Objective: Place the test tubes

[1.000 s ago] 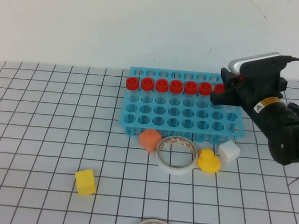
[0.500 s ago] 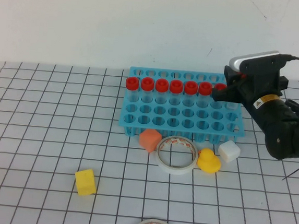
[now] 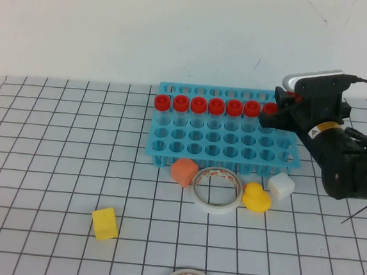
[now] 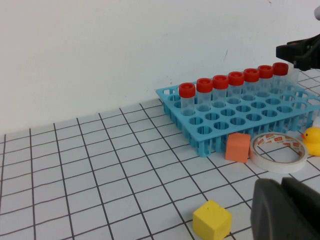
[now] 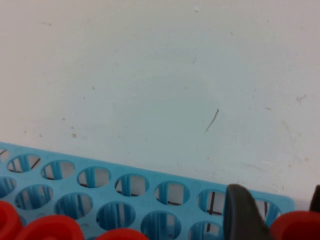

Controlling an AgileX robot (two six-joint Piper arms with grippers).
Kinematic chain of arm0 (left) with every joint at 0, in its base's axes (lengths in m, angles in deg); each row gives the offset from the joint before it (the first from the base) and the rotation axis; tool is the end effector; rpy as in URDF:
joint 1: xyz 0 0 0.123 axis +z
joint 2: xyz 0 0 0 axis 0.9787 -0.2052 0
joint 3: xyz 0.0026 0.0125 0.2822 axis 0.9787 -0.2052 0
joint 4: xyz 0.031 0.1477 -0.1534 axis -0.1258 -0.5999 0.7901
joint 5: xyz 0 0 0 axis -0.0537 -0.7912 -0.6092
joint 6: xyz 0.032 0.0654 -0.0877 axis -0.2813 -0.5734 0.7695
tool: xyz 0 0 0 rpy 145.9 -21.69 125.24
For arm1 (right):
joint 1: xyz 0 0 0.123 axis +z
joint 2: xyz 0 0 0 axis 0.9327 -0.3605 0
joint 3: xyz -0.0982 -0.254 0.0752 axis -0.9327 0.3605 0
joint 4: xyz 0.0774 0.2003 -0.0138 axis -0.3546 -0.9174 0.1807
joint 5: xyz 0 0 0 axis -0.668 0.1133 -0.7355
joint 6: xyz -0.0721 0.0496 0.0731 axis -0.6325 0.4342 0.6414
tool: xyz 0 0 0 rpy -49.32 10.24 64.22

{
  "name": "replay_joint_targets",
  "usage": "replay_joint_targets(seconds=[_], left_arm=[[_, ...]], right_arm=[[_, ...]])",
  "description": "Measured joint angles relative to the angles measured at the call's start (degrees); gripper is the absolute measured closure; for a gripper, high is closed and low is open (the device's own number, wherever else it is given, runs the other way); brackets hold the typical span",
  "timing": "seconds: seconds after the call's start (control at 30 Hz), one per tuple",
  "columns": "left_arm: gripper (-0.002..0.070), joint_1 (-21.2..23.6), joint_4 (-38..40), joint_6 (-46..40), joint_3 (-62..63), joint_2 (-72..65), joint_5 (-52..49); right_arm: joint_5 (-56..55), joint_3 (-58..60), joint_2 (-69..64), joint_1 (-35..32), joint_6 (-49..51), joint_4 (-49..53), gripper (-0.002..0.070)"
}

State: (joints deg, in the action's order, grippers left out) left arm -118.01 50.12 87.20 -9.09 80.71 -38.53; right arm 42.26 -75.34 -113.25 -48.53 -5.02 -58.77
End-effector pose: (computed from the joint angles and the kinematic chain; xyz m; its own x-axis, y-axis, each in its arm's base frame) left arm 0.0397 0.0072 0.2650 -0.1074 -0.0051 -0.9942 0.4024 0.9142 -0.0481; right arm 0.4272 0.1431 0.1920 -0.0689 -0.0386 -0.9969 -0.2278 0.9735 -0.0220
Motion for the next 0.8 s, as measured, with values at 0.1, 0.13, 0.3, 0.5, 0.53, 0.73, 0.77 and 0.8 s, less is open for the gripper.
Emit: replay_joint_targets(seconds=[0.1, 0.13, 0.3, 0.5, 0.53, 0.73, 0.77, 0.8], left_arm=[[0.0676, 0.0, 0.0, 0.0, 0.0, 0.0, 0.0], [0.0676, 0.0, 0.0, 0.0, 0.0, 0.0, 0.0], [0.0676, 0.0, 0.0, 0.0, 0.0, 0.0, 0.0], [0.0676, 0.0, 0.0, 0.0, 0.0, 0.0, 0.0], [0.0676, 0.0, 0.0, 0.0, 0.0, 0.0, 0.0], [0.0676, 0.0, 0.0, 0.0, 0.0, 0.0, 0.0], [0.0676, 0.0, 0.0, 0.0, 0.0, 0.0, 0.0], [0.0676, 0.0, 0.0, 0.0, 0.0, 0.0, 0.0]], right_arm=[[0.0, 0.0, 0.0, 0.0, 0.1, 0.0, 0.0414], [0.0, 0.0, 0.0, 0.0, 0.1, -0.1, 0.0414], [-0.1, 0.0, 0.0, 0.0, 0.4, -0.5, 0.0414], [-0.1, 0.0, 0.0, 0.0, 2.6, -0.6, 0.0384], [-0.1, 0.0, 0.0, 0.0, 2.8, -0.7, 0.0357], [-0.1, 0.0, 0.3, 0.0, 2.9, -0.8, 0.0268], [-0.1, 0.0, 0.7, 0.0, 2.9, -0.8, 0.0265], [-0.1, 0.2, 1.2, 0.0, 2.9, -0.8, 0.0263]])
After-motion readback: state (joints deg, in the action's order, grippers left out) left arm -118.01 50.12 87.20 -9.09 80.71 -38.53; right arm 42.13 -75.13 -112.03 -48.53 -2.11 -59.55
